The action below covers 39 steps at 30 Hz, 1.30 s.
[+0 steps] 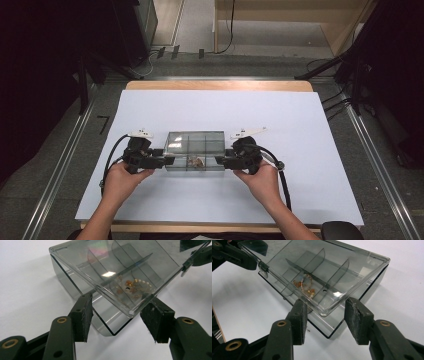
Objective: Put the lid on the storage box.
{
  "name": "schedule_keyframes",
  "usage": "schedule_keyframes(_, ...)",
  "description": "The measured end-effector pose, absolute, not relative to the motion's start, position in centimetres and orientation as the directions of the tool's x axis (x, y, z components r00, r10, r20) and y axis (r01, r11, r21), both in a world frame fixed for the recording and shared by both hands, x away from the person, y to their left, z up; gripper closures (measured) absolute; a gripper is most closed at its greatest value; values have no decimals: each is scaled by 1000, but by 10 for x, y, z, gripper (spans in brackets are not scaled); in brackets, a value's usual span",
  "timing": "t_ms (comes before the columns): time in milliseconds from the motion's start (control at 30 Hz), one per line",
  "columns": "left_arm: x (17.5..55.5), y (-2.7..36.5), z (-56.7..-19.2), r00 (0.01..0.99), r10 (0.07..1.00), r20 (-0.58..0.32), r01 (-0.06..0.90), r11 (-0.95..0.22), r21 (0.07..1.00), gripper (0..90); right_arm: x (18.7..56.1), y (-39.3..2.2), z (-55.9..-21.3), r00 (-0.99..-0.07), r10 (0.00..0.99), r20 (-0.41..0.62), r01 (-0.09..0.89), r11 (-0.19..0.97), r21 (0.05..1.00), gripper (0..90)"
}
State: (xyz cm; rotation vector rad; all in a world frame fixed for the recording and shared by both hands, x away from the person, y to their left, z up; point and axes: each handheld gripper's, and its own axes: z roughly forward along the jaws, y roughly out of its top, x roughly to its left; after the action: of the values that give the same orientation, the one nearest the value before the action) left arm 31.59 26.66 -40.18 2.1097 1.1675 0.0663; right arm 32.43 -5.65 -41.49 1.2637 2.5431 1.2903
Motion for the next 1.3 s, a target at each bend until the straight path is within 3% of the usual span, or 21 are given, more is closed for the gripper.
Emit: schedule_keyframes(1300, 311, 266, -413, 614, 750, -244, 698, -372, 612, 418, 322, -52, -427, -699, 655, 287, 631, 375, 679, 540)
